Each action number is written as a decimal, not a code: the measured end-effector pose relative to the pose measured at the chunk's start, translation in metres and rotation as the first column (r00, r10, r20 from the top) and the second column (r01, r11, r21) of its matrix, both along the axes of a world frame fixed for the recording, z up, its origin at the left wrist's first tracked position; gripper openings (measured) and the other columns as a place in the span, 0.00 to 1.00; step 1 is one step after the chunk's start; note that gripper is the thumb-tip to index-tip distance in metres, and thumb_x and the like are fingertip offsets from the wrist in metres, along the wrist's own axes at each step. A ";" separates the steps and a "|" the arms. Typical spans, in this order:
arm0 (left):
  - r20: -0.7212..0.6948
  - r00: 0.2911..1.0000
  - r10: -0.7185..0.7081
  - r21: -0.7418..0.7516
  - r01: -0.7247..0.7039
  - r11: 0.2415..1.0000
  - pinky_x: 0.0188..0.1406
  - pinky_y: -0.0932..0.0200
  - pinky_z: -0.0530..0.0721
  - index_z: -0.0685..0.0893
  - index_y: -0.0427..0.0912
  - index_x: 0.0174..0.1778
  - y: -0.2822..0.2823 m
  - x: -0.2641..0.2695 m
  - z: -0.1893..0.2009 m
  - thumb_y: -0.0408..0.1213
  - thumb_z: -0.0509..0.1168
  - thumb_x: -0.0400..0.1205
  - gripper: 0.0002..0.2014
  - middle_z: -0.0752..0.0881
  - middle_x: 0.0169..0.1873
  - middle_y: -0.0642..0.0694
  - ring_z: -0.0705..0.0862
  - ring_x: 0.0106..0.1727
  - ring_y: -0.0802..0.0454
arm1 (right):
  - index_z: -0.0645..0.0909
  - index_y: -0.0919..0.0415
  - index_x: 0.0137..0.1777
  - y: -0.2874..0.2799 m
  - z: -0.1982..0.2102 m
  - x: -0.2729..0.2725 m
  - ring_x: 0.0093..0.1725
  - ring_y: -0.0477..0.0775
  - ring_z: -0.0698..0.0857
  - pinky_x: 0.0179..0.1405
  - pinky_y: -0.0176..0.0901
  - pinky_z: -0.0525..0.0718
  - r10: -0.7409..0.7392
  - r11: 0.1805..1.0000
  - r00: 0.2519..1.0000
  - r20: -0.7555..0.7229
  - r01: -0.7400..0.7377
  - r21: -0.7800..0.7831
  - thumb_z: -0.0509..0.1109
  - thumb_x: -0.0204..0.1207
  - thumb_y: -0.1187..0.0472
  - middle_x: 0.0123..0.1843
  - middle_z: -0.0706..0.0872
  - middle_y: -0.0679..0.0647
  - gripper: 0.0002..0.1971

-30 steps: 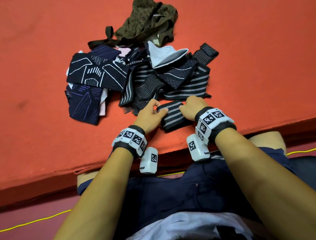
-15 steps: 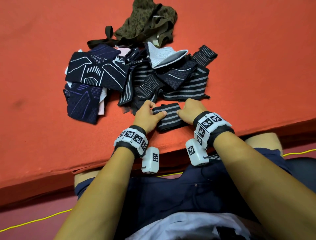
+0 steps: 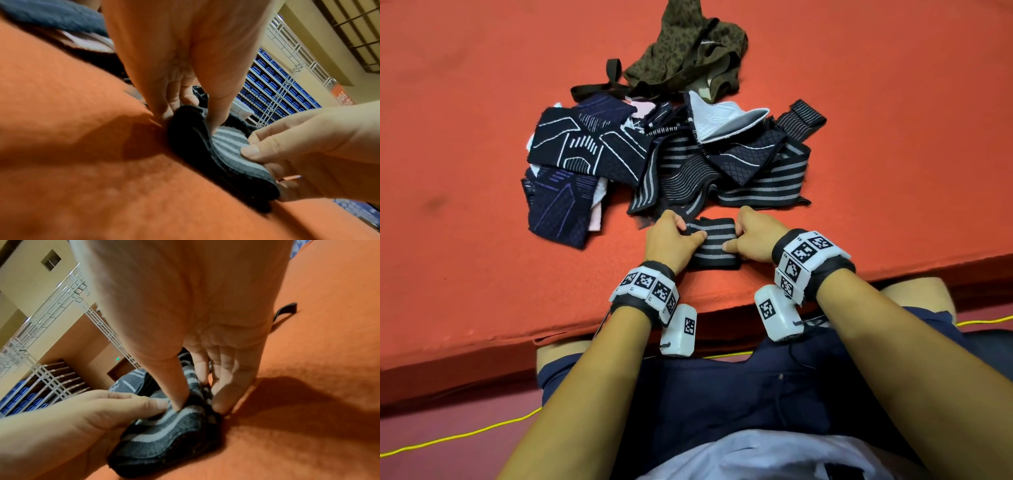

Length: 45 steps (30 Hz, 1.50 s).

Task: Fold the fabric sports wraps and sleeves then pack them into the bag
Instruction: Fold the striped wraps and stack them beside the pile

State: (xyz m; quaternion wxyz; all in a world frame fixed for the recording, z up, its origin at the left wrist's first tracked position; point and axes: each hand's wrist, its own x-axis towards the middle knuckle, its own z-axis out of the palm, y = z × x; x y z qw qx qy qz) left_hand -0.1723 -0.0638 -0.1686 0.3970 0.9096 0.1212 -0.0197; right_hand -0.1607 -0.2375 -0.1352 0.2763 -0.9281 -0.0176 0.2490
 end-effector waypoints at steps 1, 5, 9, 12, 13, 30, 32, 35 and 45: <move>-0.003 1.000 0.011 0.017 -0.011 1.000 0.34 0.57 0.68 0.74 0.43 0.42 0.007 -0.003 0.001 0.44 0.78 0.73 0.18 0.80 0.34 0.51 0.78 0.40 0.48 | 0.73 0.60 0.54 0.007 -0.001 -0.001 0.47 0.58 0.83 0.40 0.45 0.74 0.012 1.000 1.000 0.000 -0.012 0.010 0.77 0.76 0.52 0.46 0.85 0.57 0.19; -0.017 0.997 0.078 0.056 -0.077 0.995 0.39 0.58 0.66 0.75 0.43 0.43 0.034 -0.009 0.005 0.43 0.78 0.74 0.17 0.81 0.39 0.50 0.78 0.45 0.47 | 0.73 0.59 0.50 0.038 -0.005 0.000 0.47 0.58 0.80 0.36 0.43 0.70 0.085 0.996 0.996 0.034 -0.085 0.002 0.79 0.74 0.49 0.43 0.79 0.54 0.19; -0.033 0.989 0.143 0.069 -0.140 0.988 0.42 0.58 0.69 0.76 0.44 0.43 0.067 -0.012 0.010 0.43 0.77 0.75 0.15 0.83 0.42 0.48 0.80 0.46 0.46 | 0.72 0.59 0.54 0.070 -0.004 0.006 0.53 0.59 0.82 0.45 0.42 0.71 0.160 0.986 0.986 0.056 -0.161 0.030 0.75 0.78 0.50 0.54 0.83 0.58 0.18; -0.038 0.986 0.161 0.101 -0.157 0.982 0.44 0.58 0.71 0.78 0.43 0.42 0.092 -0.015 0.010 0.43 0.78 0.75 0.14 0.83 0.42 0.47 0.81 0.47 0.46 | 0.75 0.65 0.63 0.090 -0.003 0.009 0.61 0.63 0.82 0.46 0.42 0.71 0.183 0.982 0.978 0.098 -0.186 0.015 0.72 0.81 0.51 0.63 0.83 0.63 0.20; -0.030 0.984 0.174 0.104 -0.170 0.980 0.45 0.58 0.72 0.79 0.43 0.42 0.098 -0.016 0.010 0.43 0.78 0.75 0.14 0.84 0.42 0.47 0.81 0.47 0.46 | 0.75 0.65 0.65 0.097 -0.003 0.010 0.62 0.63 0.82 0.47 0.42 0.72 0.183 0.982 0.977 0.107 -0.185 0.018 0.72 0.81 0.51 0.63 0.83 0.64 0.21; 0.046 0.985 0.165 0.148 -0.170 0.974 0.52 0.64 0.78 0.86 0.46 0.43 0.117 0.002 0.028 0.25 0.68 0.73 0.11 0.87 0.37 0.51 0.84 0.42 0.53 | 0.84 0.60 0.55 0.137 -0.004 0.038 0.55 0.67 0.86 0.44 0.45 0.75 0.144 0.989 0.967 0.212 -0.144 -0.018 0.71 0.77 0.45 0.58 0.88 0.62 0.18; 0.070 0.991 0.112 0.098 -0.119 0.988 0.52 0.64 0.79 0.86 0.47 0.44 0.105 0.005 0.031 0.26 0.68 0.74 0.11 0.87 0.37 0.52 0.83 0.38 0.55 | 0.81 0.58 0.57 0.130 0.000 0.045 0.56 0.69 0.85 0.46 0.48 0.78 0.048 0.998 0.962 0.267 -0.059 0.032 0.67 0.79 0.49 0.59 0.85 0.63 0.14; 0.102 0.994 0.033 0.069 -0.040 0.997 0.52 0.64 0.80 0.86 0.46 0.48 0.091 0.007 0.032 0.27 0.68 0.76 0.10 0.87 0.40 0.52 0.84 0.39 0.56 | 0.77 0.53 0.61 0.122 0.000 0.047 0.55 0.67 0.83 0.57 0.54 0.83 0.036 0.992 0.965 0.259 -0.066 0.108 0.67 0.79 0.57 0.63 0.76 0.60 0.12; 0.102 0.994 -0.035 0.028 0.033 0.999 0.36 0.74 0.78 0.85 0.42 0.47 0.068 0.012 0.033 0.26 0.66 0.78 0.08 0.84 0.33 0.54 0.79 0.28 0.65 | 0.77 0.54 0.65 0.091 0.000 0.048 0.62 0.64 0.81 0.61 0.52 0.81 0.052 0.991 0.971 0.232 -0.079 0.110 0.66 0.75 0.65 0.64 0.80 0.59 0.18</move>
